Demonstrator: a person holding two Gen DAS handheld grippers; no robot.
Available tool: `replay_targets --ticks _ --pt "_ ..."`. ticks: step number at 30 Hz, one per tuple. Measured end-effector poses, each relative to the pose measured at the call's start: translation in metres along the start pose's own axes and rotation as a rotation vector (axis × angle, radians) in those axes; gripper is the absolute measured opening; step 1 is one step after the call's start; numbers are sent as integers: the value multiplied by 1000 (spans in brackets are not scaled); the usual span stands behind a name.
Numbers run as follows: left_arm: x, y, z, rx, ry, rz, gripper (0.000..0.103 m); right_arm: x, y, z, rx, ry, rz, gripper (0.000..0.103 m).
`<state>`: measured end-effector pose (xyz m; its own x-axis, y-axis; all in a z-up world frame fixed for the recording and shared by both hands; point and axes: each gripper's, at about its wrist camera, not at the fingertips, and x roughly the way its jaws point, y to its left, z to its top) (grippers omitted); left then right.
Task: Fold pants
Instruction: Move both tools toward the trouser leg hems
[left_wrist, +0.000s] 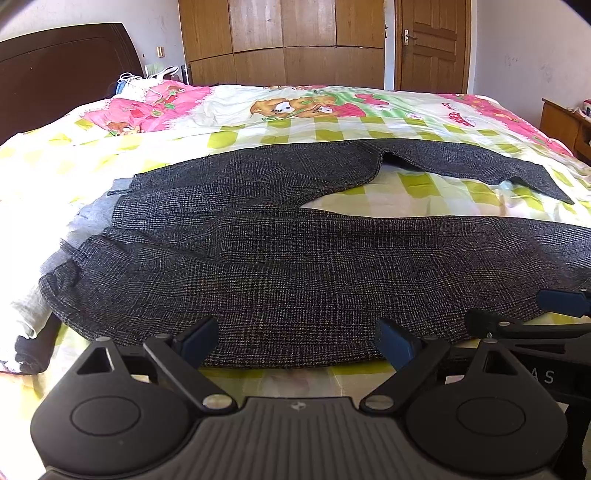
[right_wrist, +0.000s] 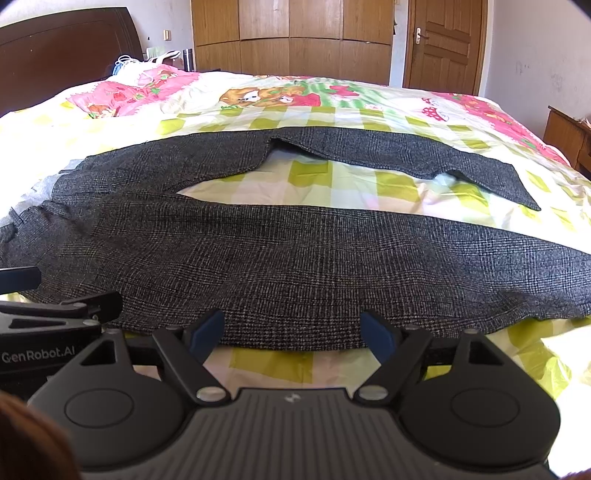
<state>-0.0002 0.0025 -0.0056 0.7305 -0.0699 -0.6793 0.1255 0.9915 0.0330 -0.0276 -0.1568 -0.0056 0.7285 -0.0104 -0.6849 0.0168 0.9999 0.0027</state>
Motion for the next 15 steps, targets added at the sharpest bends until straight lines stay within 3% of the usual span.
replay_targets --ticks 12,15 --pt "-8 20 9 -51 -18 -28 101 -3 8 17 -15 -9 41 79" --pt "-15 40 14 -35 -54 11 102 -2 22 28 -41 -17 93 79"
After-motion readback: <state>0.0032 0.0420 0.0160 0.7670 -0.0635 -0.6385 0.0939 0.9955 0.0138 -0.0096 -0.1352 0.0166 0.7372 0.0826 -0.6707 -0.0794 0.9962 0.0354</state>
